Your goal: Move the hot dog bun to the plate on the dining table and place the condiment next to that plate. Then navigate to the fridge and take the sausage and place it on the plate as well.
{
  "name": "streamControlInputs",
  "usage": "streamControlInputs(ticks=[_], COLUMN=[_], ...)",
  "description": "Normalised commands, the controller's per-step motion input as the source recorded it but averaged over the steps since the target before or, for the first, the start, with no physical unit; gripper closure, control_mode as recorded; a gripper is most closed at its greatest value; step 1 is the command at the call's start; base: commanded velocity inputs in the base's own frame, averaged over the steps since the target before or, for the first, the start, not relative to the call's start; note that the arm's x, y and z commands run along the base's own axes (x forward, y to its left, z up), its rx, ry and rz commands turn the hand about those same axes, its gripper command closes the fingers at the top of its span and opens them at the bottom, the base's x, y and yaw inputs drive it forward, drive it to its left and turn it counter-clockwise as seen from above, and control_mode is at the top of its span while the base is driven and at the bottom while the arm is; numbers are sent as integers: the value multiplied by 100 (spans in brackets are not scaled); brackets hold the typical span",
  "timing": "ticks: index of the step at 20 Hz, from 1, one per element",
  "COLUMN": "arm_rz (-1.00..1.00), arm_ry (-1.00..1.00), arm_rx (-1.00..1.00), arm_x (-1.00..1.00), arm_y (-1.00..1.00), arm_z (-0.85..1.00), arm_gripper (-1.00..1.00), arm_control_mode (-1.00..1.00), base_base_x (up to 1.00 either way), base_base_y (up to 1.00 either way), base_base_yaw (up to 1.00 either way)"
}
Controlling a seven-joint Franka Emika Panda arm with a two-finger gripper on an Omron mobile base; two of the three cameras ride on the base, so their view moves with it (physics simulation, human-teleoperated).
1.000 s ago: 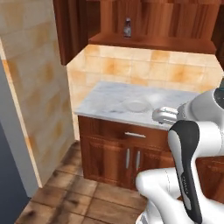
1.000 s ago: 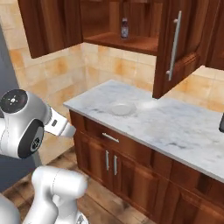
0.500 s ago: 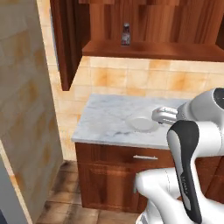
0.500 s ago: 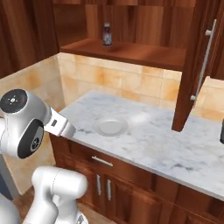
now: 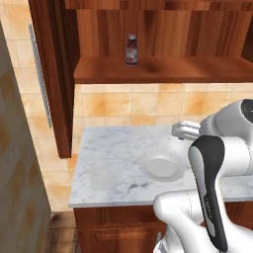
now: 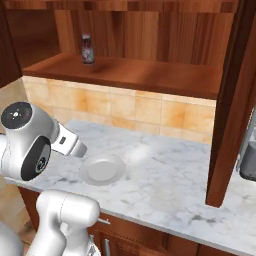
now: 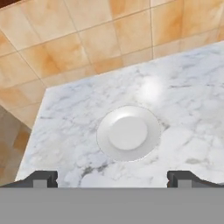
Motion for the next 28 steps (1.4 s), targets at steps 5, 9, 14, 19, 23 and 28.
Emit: streamControlInputs(ticks=[5, 9, 14, 19, 23, 28], arm_rz=[0, 1, 5, 3, 9, 5], arm_ry=[0, -20, -37, -35, -32, -11], arm_rx=[0, -8, -16, -17, -7, 0], arm_x=[0, 27, 25, 31, 42, 74], arm_y=[0, 17, 20, 24, 17, 8], arm_z=[0, 64, 100, 89, 54, 25], arm_gripper=[-100, -100, -100, -100, -100, -100], arm_control_mode=[100, -100, -100, -100, -100, -100], base_base_x=[82, 16, 0, 0, 0, 0], base_base_y=[26, 6, 0, 0, 0, 0], base_base_yaw=[-15, 0, 0, 0, 0, 0])
